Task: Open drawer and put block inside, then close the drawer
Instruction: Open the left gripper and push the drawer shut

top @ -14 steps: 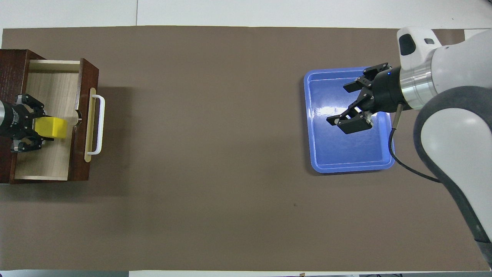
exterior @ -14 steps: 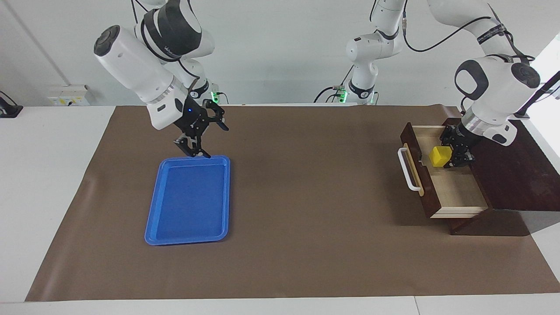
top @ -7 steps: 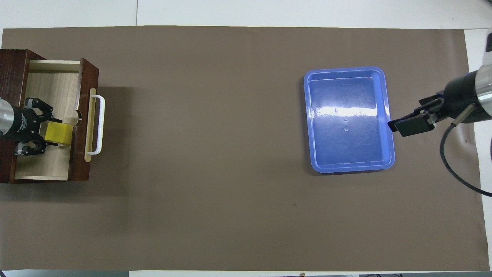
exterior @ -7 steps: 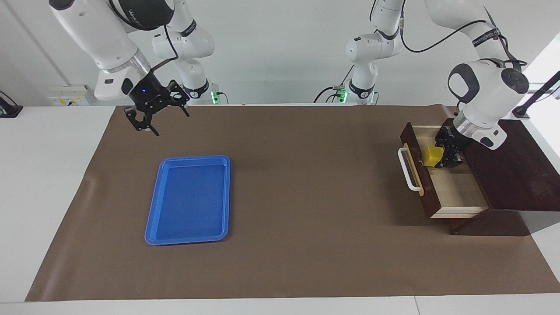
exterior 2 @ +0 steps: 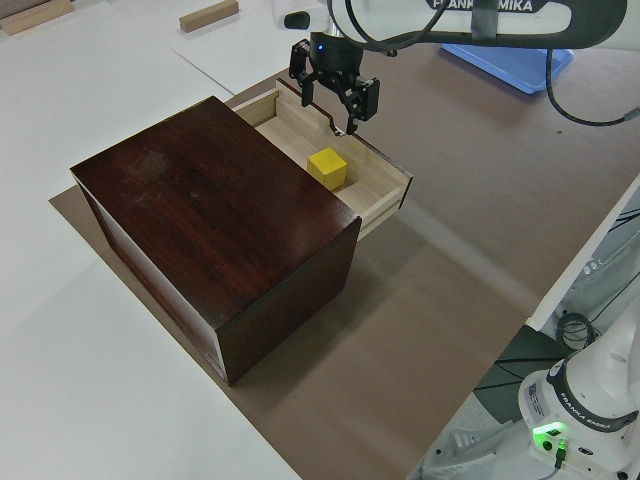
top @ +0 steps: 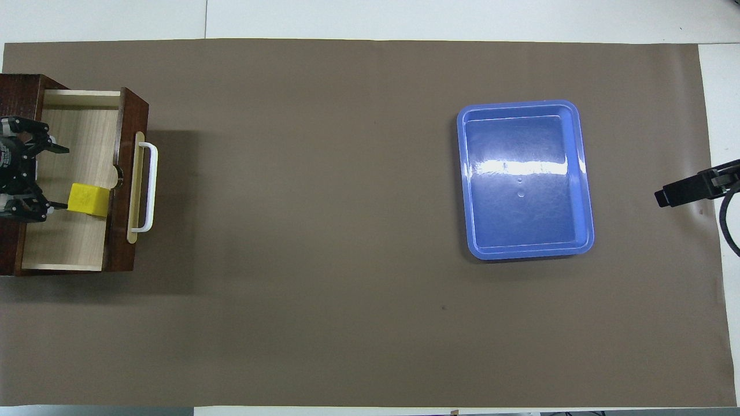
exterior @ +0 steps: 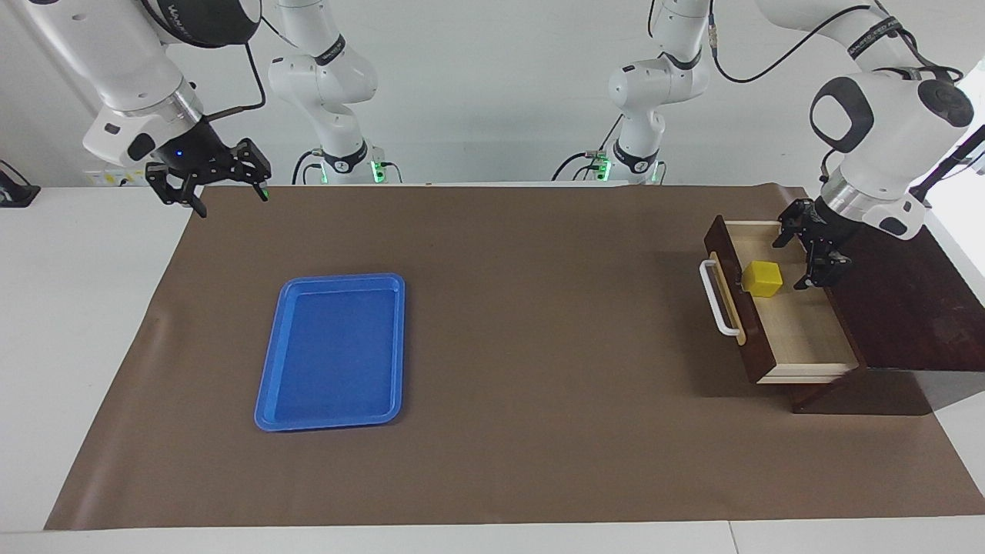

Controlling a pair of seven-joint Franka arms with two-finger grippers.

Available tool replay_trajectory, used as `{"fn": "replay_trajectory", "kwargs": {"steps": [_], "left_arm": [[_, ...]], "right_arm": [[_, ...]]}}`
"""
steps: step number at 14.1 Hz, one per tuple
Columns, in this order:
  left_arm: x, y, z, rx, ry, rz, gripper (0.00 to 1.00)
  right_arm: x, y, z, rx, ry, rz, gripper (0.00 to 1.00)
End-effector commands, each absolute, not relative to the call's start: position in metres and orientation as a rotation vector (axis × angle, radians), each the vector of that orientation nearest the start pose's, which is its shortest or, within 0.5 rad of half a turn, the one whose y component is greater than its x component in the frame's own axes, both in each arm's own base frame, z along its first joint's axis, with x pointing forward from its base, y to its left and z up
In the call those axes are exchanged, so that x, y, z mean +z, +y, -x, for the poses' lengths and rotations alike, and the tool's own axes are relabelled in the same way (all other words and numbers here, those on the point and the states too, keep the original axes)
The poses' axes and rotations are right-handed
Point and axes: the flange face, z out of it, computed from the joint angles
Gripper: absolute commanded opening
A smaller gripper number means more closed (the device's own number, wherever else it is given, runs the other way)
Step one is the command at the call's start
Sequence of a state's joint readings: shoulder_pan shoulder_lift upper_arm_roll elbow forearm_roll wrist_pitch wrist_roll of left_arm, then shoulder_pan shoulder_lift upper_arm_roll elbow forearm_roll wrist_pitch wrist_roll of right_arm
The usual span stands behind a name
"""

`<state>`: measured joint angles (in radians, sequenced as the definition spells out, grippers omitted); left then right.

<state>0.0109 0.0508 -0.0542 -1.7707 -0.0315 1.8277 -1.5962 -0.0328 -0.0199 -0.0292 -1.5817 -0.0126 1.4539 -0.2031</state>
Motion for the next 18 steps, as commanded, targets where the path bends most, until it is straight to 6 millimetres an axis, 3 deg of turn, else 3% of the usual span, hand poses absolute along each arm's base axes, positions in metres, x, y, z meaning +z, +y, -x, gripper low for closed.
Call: {"fn": "replay_trajectory", "kwargs": {"steps": [1, 3, 5, 7, 10, 13, 15, 18], "left_arm": [[0.487, -0.092, -0.573, 0.036, -2.150, 2.275, 1.00], [0.460, -0.099, -0.568, -0.002, -2.108, 2.307, 1.00], [0.449, -0.077, -0.570, -0.040, -2.123, 2.319, 1.00], [0.447, -0.049, -0.575, -0.054, -2.048, 2.394, 1.00], [0.449, 0.016, -0.581, -0.109, -2.024, 2.407, 1.00], [0.453, 0.064, -0.585, -0.199, -1.975, 2.421, 1.00], [0.454, 0.084, -0.583, -0.228, -1.955, 2.401, 1.00], [0.468, 0.095, -0.590, -0.265, -1.965, 2.405, 1.00]], "right_arm": [[0.627, -0.028, -0.527, 0.176, -0.076, 3.194, 1.00], [0.626, -0.028, -0.530, 0.149, 0.016, 3.201, 1.00], [0.627, -0.027, -0.532, 0.134, 0.021, 3.182, 1.00], [0.630, -0.019, -0.534, 0.120, 0.010, 3.136, 1.00], [0.627, -0.018, -0.537, 0.087, 0.005, 3.139, 1.00], [0.624, -0.021, -0.538, 0.094, 0.005, 3.138, 1.00], [0.625, -0.021, -0.537, 0.096, 0.005, 3.138, 1.00], [0.625, -0.020, -0.537, 0.099, 0.002, 3.138, 1.00]]}}
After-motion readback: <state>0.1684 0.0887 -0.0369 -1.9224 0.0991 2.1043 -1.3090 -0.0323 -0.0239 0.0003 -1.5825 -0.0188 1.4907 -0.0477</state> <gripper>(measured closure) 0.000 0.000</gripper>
